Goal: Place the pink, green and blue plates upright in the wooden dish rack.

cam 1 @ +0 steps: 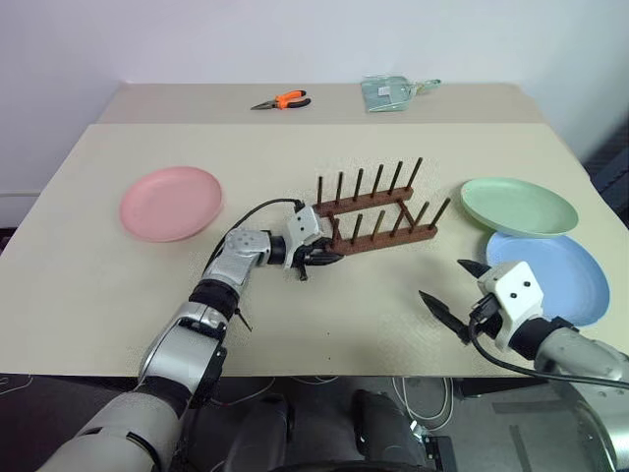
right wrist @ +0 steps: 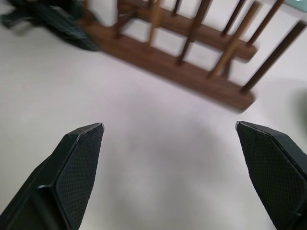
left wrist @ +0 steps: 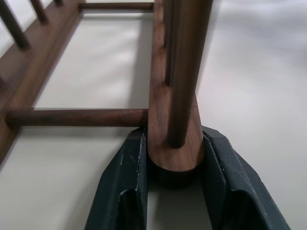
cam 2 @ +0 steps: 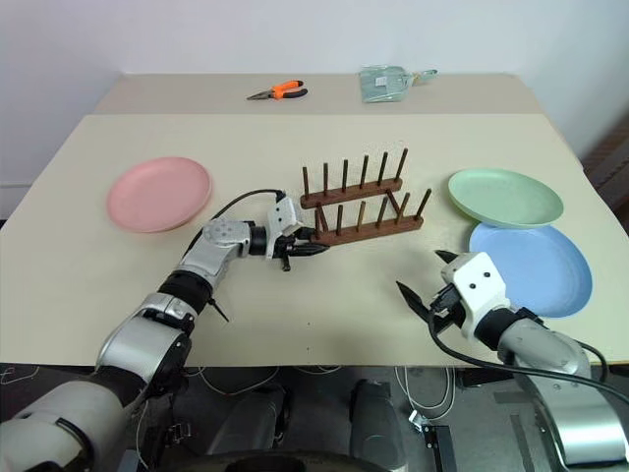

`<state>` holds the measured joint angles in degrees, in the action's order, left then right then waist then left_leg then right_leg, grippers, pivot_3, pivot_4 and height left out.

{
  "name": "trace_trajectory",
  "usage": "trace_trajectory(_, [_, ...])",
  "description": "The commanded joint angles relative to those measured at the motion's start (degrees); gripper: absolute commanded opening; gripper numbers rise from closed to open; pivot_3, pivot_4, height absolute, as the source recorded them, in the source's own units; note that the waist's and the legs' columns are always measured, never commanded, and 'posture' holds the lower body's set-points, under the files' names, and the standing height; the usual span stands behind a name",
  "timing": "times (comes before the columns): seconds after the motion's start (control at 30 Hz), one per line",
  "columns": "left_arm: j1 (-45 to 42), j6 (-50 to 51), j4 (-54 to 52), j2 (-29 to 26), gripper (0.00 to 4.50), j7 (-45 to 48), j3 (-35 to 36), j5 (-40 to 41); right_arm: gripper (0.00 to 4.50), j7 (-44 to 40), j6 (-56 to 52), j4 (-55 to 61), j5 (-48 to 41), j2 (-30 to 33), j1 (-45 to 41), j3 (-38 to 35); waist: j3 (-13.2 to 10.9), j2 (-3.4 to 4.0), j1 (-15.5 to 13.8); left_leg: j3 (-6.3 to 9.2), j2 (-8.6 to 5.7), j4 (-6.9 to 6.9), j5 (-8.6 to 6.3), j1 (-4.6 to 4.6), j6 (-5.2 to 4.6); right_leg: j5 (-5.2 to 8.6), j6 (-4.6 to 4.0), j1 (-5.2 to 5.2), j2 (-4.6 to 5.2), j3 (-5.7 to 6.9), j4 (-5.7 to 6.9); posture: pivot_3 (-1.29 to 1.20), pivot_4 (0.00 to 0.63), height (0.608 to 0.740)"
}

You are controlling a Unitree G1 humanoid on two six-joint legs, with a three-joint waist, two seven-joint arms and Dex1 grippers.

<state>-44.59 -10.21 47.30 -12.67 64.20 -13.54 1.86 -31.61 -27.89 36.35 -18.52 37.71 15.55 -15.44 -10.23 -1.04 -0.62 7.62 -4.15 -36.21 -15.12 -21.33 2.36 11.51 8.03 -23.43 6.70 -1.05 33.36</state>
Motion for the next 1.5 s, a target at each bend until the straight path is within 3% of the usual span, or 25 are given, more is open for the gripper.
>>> trace_trajectory(0.03, [5.47, 0.36, -11.49, -2.82, 1.3, 6.03, -2.59, 0.64, 4.5, -2.15, -0.28, 1.29, -1.91, 1.77, 0.71, -4.82, 0.01, 0.02, -0.06, 0.0, 0.0, 0.01, 0.0, -0.01, 0.0, -0.04, -0.06, 0.0, 0.0, -0.01, 0.0, 0.0, 0.15, 0.74])
trace_trajectory(0.17, [10.78, 4.98, -21.37, -6.39, 1.3, 8.19, -3.28, 1.39, 4.5, -4.26, 0.35, -1.07, -1.8, 3.15, 2.55, -9.21, 0.01, 0.02, -0.12, 0.01, 0.0, -0.02, 0.0, 0.0, 0.0, -0.11, -0.2, 0.02, 0.0, -0.02, 0.0, 0.0, 0.15, 0.74])
trace_trajectory(0.27, [12.03, 8.52, -23.63, -7.58, 2.22, 6.14, -2.63, 1.29, 4.5, -5.19, 1.19, -2.66, -1.23, 3.56, 3.37, -10.86, 0.02, 0.02, -0.14, 0.01, 0.0, -0.05, 0.0, -0.01, -0.01, -0.1, -0.2, 0.04, 0.01, -0.02, 0.0, 0.0, 0.15, 0.74])
trace_trajectory(0.37, [12.96, 12.65, -25.79, -9.67, 3.61, 2.63, -1.32, 0.5, 4.5, -7.31, 1.26, -4.08, -1.6, 4.2, 5.02, -12.09, 0.03, 0.04, -0.12, 0.01, 0.0, -0.04, 0.0, 0.02, -0.01, 0.02, 0.0, 0.05, 0.0, -0.02, 0.01, 0.0, 0.15, 0.74])
trace_trajectory(0.4, [13.87, 14.31, -27.38, -10.95, 4.08, 2.77, -0.86, 1.04, 4.25, -8.42, 1.01, -4.25, -2.1, 4.54, 5.77, -12.26, 0.02, 0.03, 0.0, 0.01, 0.01, -0.03, 0.0, 0.02, -0.01, 0.02, 0.0, 0.05, 0.0, -0.02, 0.0, 0.0, 0.15, 0.74])
trace_trajectory(0.43, [15.04, 15.59, -29.46, -12.3, 4.1, 3.55, -0.53, 1.94, 3.96, -9.57, 1.09, -4.24, -2.43, 4.83, 6.58, -12.27, 0.03, 0.04, 0.1, 0.01, 0.01, -0.03, -0.01, 0.03, -0.01, 0.02, 0.0, 0.05, 0.0, -0.02, 0.02, 0.0, 0.15, 0.74])
trace_trajectory(0.5, [18.22, 20.57, -35.3, -15.07, 3.79, 4.59, 0.67, 4.44, 3.12, -11.65, 1.09, -3.9, -3.0, 5.26, 7.86, -11.32, 0.07, 0.12, 0.53, -0.01, 0.05, 0.02, -0.01, 0.06, -0.01, 0.02, -0.01, 0.02, -0.02, -0.02, 0.04, 0.0, 0.15, 0.74])
trace_trajectory(0.6, [24.3, 30.01, -46.59, -19.18, 2.39, 7.05, 0.47, 9.37, 1.53, -13.35, 1.46, -3.19, -2.49, 5.07, 8.39, -6.26, 0.11, 0.17, 1.18, -0.01, 0.1, 0.05, -0.01, 0.08, -0.01, 0.06, -0.06, 0.01, -0.03, -0.03, 0.08, 0.0, 0.15, 0.74])
trace_trajectory(0.7, [29.47, 36.52, -56.5, -19.25, 0.85, 4.61, -1.23, 12.25, 0.01, -11.07, 3.53, -5.12, 1.37, 2.95, 6.36, 0.72, 0.15, 0.23, 1.2, 0.0, 0.12, 0.03, -0.02, 0.07, -0.01, 0.15, -0.19, 0.04, 0.01, -0.03, 0.06, 0.0, 0.15, 0.74])
trace_trajectory(0.73, [30.51, 36.74, -58.28, -18.73, 0.42, 3.13, -2.18, 11.53, 0.0, -9.77, 4.19, -6.45, 3.12, 2.25, 5.4, 2.57, 0.14, 0.24, 1.06, 0.0, 0.12, 0.03, -0.02, 0.06, -0.01, 0.16, -0.2, 0.05, 0.04, -0.03, 0.03, 0.0, 0.15, 0.74])
trace_trajectory(0.87, [31.61, 36.44, -58.69, -13.21, 0.42, -7.34, -4.55, 6.92, 0.0, -3.46, 6.04, -12.9, 10.89, -0.17, -1.4, 9.48, 0.2, 0.16, 0.0, 0.0, 0.05, -0.11, -0.02, 0.0, -0.01, 0.17, -0.22, 0.09, 0.1, -0.04, -0.03, 0.0, 0.15, 0.74])
trace_trajectory(1.1, [25.02, 35.43, -46.03, -1.07, 0.42, -27.72, -0.49, 1.86, 0.0, 4.64, 6.82, -24.4, 16.87, -6.95, -16.9, 15.06, 0.31, 0.11, -0.08, 0.04, -0.01, -0.26, -0.01, 0.08, 0.0, 0.11, -0.24, 0.21, 0.04, -0.01, 0.05, 0.0, 0.15, 0.74])
trace_trajectory(1.4, [19.62, 29.77, -35.29, -0.08, 0.42, -33.28, 1.64, 0.86, 0.0, 6.57, 11.56, -36.41, 19.39, -10.06, -28.74, 17.32, 0.37, 0.18, 0.22, 0.01, -0.02, -0.13, 0.02, 0.17, 0.03, -0.15, -0.26, 0.13, -0.02, -0.02, 0.16, 0.0, 0.15, 0.74])
trace_trajectory(1.5, [20.86, 30.68, -38.06, -1.22, 0.35, -31.57, 4.42, 4.19, 0.83, 2.54, 11.17, -32.6, 16.88, -8.97, -27.54, 17.09, 0.37, 0.18, 0.54, 0.01, -0.01, -0.11, 0.02, 0.18, 0.04, -0.14, -0.26, 0.13, -0.02, -0.02, 0.16, 0.0, 0.15, 0.74])
